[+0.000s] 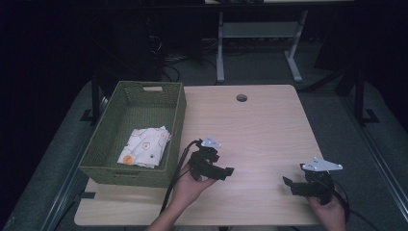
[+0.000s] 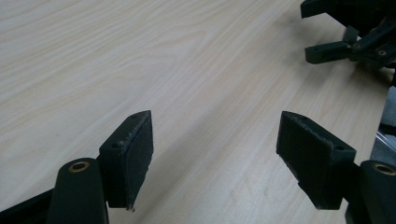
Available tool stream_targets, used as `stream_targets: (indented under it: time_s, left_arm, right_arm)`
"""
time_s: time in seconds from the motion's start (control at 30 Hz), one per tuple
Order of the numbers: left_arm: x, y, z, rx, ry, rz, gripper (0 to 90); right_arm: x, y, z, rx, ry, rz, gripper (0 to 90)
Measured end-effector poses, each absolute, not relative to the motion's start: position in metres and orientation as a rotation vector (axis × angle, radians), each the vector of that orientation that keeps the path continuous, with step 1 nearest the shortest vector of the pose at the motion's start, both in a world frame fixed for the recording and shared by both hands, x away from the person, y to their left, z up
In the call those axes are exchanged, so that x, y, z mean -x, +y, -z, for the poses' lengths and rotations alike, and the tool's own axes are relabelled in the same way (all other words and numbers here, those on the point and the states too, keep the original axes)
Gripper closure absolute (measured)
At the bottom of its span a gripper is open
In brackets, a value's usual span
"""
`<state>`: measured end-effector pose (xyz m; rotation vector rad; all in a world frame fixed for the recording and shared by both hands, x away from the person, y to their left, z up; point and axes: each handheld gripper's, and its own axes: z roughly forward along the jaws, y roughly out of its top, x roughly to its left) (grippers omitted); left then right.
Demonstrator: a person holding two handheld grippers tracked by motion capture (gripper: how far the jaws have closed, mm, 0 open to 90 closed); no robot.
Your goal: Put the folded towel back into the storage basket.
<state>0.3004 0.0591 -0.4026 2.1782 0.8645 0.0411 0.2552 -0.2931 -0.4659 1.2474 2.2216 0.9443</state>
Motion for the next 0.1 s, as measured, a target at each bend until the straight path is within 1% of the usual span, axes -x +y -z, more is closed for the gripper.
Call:
stream_targets:
  time_s: [0.1]
  left_arm:
    - [-0.2933, 0.0586, 0.4041, -2.154, 0.855, -0.031, 27.3]
  right_arm:
    - [-0.2558, -0.2925, 0.4659, -1.248, 2.220, -0.945, 17.5]
